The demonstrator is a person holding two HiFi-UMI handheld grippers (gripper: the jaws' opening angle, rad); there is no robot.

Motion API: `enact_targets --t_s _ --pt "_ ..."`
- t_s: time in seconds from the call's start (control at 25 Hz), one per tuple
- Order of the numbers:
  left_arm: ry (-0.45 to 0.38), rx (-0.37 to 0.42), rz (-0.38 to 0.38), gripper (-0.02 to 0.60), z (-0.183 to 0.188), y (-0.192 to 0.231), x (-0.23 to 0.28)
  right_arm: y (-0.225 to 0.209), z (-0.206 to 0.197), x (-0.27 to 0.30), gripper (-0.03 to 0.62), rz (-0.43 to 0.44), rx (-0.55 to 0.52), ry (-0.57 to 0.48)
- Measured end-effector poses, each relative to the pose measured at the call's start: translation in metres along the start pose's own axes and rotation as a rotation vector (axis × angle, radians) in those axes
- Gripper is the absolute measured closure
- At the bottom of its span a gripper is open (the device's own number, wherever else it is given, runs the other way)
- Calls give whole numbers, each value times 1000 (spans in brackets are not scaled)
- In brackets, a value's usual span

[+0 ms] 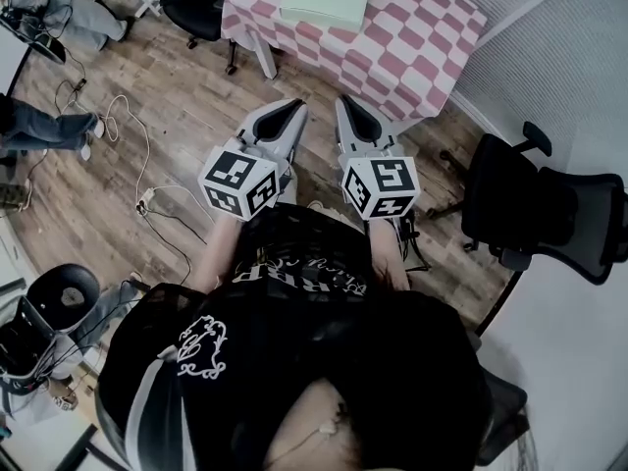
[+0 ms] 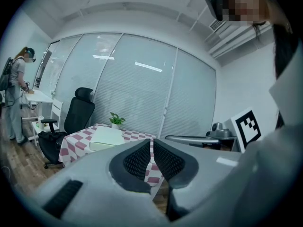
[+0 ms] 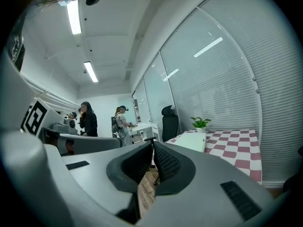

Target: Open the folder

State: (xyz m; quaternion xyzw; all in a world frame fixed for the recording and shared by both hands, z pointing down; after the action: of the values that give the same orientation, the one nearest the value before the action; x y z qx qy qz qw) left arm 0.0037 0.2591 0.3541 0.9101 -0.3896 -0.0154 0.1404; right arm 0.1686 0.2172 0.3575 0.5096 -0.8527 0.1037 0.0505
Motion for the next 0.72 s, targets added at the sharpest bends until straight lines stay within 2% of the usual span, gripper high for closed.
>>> enact_targets --t_s 0.28,0.72 --pt "29 -15 -43 549 4 39 28 -12 1 37 572 -44 2 24" --pt "31 -19 -108 549 48 159 81 -30 29 148 572 -154 20 50"
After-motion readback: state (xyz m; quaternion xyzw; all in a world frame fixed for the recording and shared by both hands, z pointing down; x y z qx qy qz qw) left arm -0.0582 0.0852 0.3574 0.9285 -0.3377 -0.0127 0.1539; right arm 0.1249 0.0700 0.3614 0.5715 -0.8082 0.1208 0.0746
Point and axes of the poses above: the fingertips, and each gripper's own axes: x forward along the fingers, y to its left, z out of its top, the point moved 9 cm from there along -x, backward along the fingers, and after that the axes turned 15 degrees about -z, right-handed, at the moved point
